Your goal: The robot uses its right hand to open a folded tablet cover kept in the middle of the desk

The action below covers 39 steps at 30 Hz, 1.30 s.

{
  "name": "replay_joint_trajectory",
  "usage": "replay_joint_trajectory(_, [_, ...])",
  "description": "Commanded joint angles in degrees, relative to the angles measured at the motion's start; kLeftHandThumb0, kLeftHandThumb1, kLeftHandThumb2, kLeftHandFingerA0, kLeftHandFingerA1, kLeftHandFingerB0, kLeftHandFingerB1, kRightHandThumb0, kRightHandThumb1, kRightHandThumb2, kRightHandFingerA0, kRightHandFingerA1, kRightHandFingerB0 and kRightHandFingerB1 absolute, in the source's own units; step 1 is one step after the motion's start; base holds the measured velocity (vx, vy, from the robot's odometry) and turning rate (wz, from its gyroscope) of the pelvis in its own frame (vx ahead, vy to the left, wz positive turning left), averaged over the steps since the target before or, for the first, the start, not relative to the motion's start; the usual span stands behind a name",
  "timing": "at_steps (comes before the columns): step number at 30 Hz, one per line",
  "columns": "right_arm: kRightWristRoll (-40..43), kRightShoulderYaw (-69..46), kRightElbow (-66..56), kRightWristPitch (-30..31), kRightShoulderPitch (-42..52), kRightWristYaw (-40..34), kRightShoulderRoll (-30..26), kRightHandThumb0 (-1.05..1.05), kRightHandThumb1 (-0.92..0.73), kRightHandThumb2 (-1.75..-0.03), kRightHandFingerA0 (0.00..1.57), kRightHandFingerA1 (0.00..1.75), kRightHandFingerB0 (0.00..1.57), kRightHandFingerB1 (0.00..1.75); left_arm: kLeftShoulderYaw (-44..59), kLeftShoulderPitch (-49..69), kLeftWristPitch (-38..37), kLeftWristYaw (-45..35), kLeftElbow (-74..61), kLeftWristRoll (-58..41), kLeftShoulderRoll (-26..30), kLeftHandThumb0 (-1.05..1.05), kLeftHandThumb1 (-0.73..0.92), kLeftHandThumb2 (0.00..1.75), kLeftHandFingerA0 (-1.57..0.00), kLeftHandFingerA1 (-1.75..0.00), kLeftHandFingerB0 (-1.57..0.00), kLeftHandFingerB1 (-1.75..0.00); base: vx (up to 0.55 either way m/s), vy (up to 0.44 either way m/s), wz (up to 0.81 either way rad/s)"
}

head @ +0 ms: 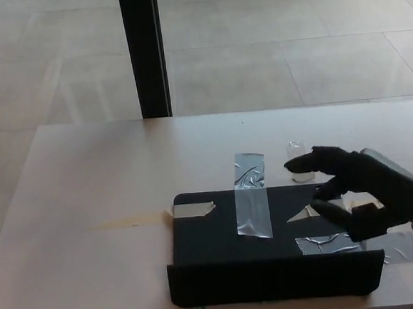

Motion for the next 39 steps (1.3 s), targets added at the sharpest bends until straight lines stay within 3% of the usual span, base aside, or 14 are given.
replay_joint_trajectory(1, [-25.02, 16.52, 3.18, -11.35, -5.28, 9.9, -7.91, -0.99, -0.9, -0.68, 0.55, 0.75, 0.34, 0.34, 2.71, -0.59, 1.15, -1.93, 1.64, -4.52, 3.94, -0.8, 0.9, 0.66, -0.68, -0.84, -0.36, -0.61, 0.0, 0.0, 0.0])
replay_joint_trajectory(6, [-28.42, 20.98, 4.93, -11.87, -5.55, 8.49, -7.92, -0.98, -0.9, -0.67, 0.54, 0.63, 0.36, 0.34, 2.58, -0.2, 1.07, -2.03, 1.48, -4.18, 4.01, -0.82, 0.89, 0.66, -0.66, -0.8, -0.35, -0.6, 0.0, 0.0, 0.0])
replay_joint_trajectory(12, [-32.14, 25.13, 7.07, -11.96, -7.74, 6.23, -6.76, -1.0, -0.92, -0.7, 0.55, 0.82, 0.35, 0.39, 2.91, -0.98, 1.61, -1.31, 1.73, -4.78, 4.38, -0.8, 0.86, 0.67, -0.67, -0.8, -0.38, -0.61, 0.0, 0.0, 0.0])
replay_joint_trajectory(13, [-32.36, 25.62, 6.41, -11.42, -7.87, 7.11, -6.94, -0.95, -0.71, -1.15, 0.55, 0.84, 0.27, 0.5, 2.66, -0.95, 1.38, -1.38, 1.66, -4.65, 4.2, -0.82, 0.87, 0.67, -0.69, -0.82, -0.37, -0.61, 0.0, 0.0, 0.0])
replay_joint_trajectory(14, [-32.34, 25.84, 6.15, -11.14, -7.85, 7.43, -7.07, -0.95, -0.71, -1.15, 0.55, 0.84, 0.27, 0.5, 2.47, -0.94, 1.27, -1.49, 1.6, -4.53, 4.15, -0.82, 0.87, 0.67, -0.69, -0.82, -0.37, -0.61, 0.0, 0.0, 0.0])
replay_joint_trajectory(15, [-32.61, 26.18, 6.4, -11.26, -8.1, 6.79, -6.94, -1.01, -0.92, -0.71, 0.56, 0.96, 0.34, 0.39, 2.39, -0.98, 1.2, -1.57, 1.47, -4.5, 4.23, -0.81, 0.88, 0.65, -0.69, -0.82, -0.38, -0.62, 0.0, 0.0, 0.0])
replay_joint_trajectory(17, [-33.96, 26.86, 6.14, -11.79, -8.72, 5.5, -7.2, -1.05, -0.92, -0.73, 0.68, 1.02, 0.38, 0.41, 2.27, -1.1, 1.17, -1.39, 1.43, -4.43, 4.36, -0.8, 0.88, 0.67, -0.66, -0.79, -0.36, -0.59, 0.0, 0.0, 0.0])
replay_joint_trajectory(27, [-39.4, 30.77, 3.19, -10.44, -8.19, 5.06, -7.37, -1.05, -0.91, -0.68, 0.66, 0.95, 0.36, 0.39, 2.03, -2.36, 1.52, -1.05, 1.13, -4.4, 4.97, -0.81, 0.86, 0.66, -0.71, -0.79, -0.41, -0.6, 0.0, 0.0, 0.0])
replay_joint_trajectory(30, [-41.06, 31.65, 0.44, -9.87, -5.55, 4.14, -7.98, -1.05, -0.91, -0.69, 0.64, 1.18, 0.4, 0.4, 1.75, -2.7, 1.36, -1.3, 1.08, -4.1, 5.27, -0.8, 0.88, 0.67, -0.68, -0.8, -0.39, -0.61, 0.0, 0.0, 0.0])
replay_joint_trajectory(33, [-40.35, 31.32, -3.25, -8.58, -3.72, 6.46, -8.72, -1.05, -0.92, -0.69, 0.61, 1.05, 0.39, 0.39, 1.76, -3.06, 1.33, -1.1, 1.14, -4.08, 5.46, -0.8, 0.87, 0.67, -0.68, -0.79, -0.39, -0.6, 0.0, 0.0, 0.0])
replay_joint_trajectory(35, [-40.33, 30.32, -8.23, -8.56, -1.5, 7.02, -10.84, -1.05, -0.92, -0.74, 0.64, 0.97, 0.3, 0.39, 1.58, -3.14, 1.13, -0.88, 1.12, -3.89, 5.58, -0.81, 0.87, 0.67, -0.7, -0.79, -0.39, -0.6, 0.0, 0.0, 0.0])
replay_joint_trajectory(36, [-40.23, 29.94, -10.16, -8.39, -0.85, 7.87, -11.56, -1.01, -0.73, -1.18, 0.46, 0.72, 0.23, 0.49, 1.44, -3.09, 1.08, -0.89, 1.1, -3.75, 5.7, -0.82, 0.87, 0.66, -0.71, -0.79, -0.38, -0.59, 0.0, 0.0, 0.0])
replay_joint_trajectory(37, [-40.01, 29.25, -13.39, -7.82, 0.5, 9.24, -12.76, -1.05, -0.92, -0.76, 0.48, 0.71, 0.27, 0.41, 1.32, -2.99, 1.22, -0.95, 1.11, -3.65, 5.86, -0.83, 0.86, 0.66, -0.73, -0.78, -0.38, -0.59, 0.0, 0.0, 0.0])
replay_joint_trajectory(39, [-40.63, 28.18, -16.58, -7.27, 3.12, 8.03, -14.1, -1.05, -0.92, -0.75, 0.56, 0.93, 0.31, 0.42, 1.2, -2.93, 1.19, -1.0, 1.18, -3.62, 5.88, -0.83, 0.87, 0.66, -0.73, -0.79, -0.38, -0.58, 0.0, 0.0, 0.0])
